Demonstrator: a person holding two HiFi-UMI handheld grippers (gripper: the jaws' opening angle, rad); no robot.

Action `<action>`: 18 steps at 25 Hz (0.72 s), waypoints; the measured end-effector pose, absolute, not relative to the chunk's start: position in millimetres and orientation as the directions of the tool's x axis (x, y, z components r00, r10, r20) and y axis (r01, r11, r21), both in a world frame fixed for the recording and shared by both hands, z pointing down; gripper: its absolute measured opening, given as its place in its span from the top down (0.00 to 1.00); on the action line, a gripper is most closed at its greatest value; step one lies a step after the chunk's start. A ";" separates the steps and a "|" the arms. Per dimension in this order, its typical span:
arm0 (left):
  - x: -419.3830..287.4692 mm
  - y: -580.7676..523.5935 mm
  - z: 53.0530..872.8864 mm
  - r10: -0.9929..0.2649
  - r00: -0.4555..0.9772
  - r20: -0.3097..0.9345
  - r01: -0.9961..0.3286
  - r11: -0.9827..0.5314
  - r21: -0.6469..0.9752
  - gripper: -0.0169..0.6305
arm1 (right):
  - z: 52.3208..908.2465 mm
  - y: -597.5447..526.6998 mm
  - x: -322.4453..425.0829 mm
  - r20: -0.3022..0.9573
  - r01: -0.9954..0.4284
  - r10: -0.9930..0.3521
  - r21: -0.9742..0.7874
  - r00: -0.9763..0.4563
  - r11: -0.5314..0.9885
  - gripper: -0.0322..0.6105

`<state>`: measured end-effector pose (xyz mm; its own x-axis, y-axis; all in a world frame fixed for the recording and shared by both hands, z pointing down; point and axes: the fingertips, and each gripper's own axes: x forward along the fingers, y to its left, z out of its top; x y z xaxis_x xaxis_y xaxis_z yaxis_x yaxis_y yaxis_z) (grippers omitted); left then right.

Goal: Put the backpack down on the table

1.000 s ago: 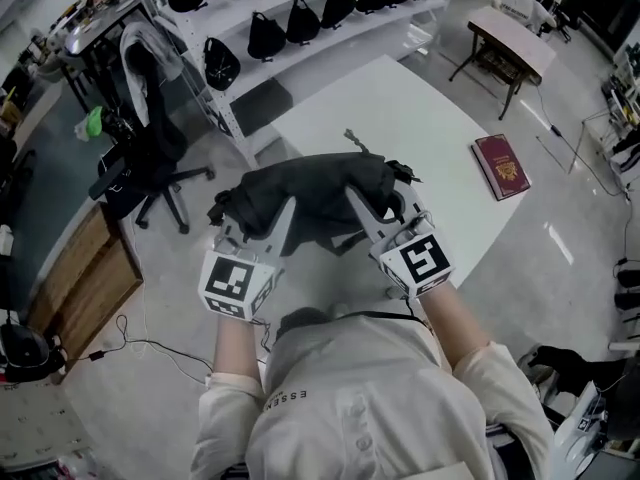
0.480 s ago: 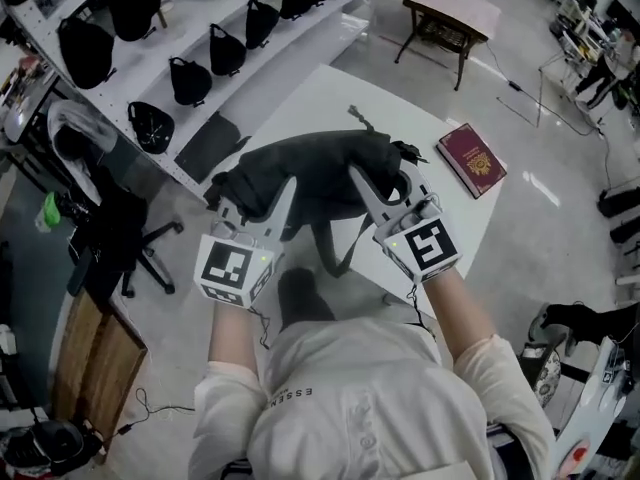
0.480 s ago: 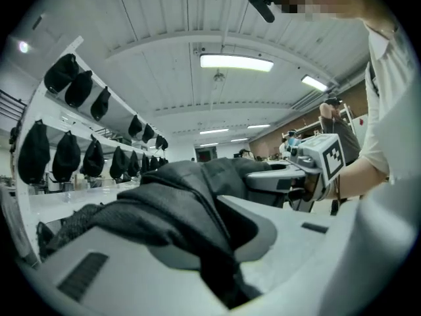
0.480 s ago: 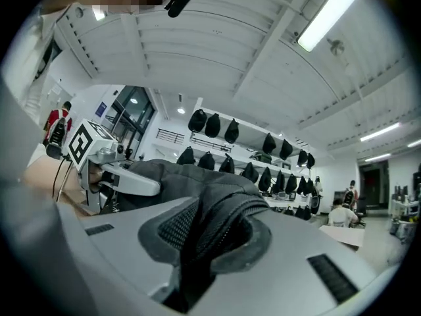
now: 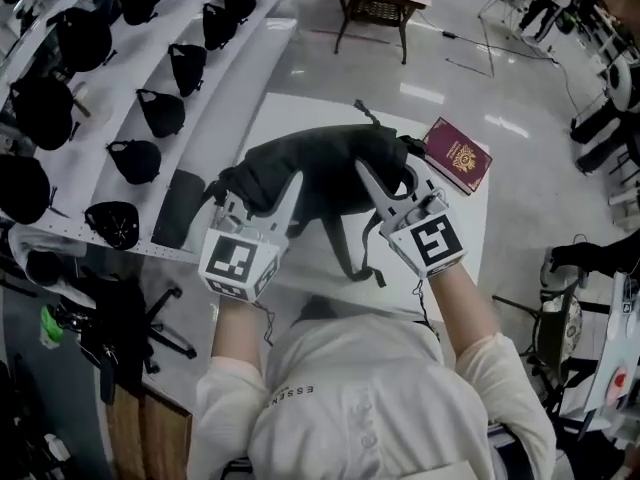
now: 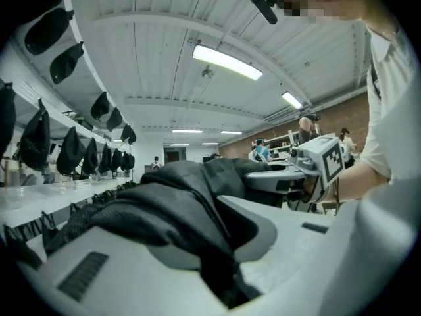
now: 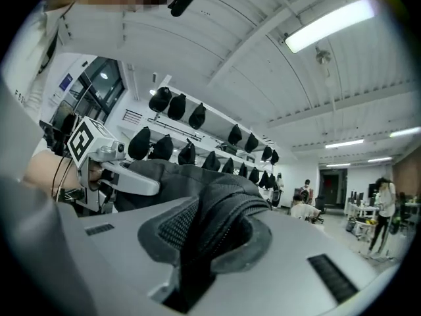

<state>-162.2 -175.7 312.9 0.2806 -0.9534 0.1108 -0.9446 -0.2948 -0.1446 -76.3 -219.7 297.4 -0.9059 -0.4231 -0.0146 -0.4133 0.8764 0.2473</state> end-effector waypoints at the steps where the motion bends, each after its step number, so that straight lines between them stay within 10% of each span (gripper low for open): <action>1: -166.8 -187.7 312.1 -0.947 0.303 0.108 -0.937 -0.317 -0.147 0.86 | 296.7 -229.3 -79.9 -0.016 -0.433 -0.443 0.250 -0.896 0.866 0.83; 18: -199.6 -343.5 358.1 -0.794 0.601 0.088 -0.782 -0.607 -0.141 0.86 | 341.4 -359.7 -104.6 0.027 -0.676 -0.701 0.244 -0.712 0.696 0.82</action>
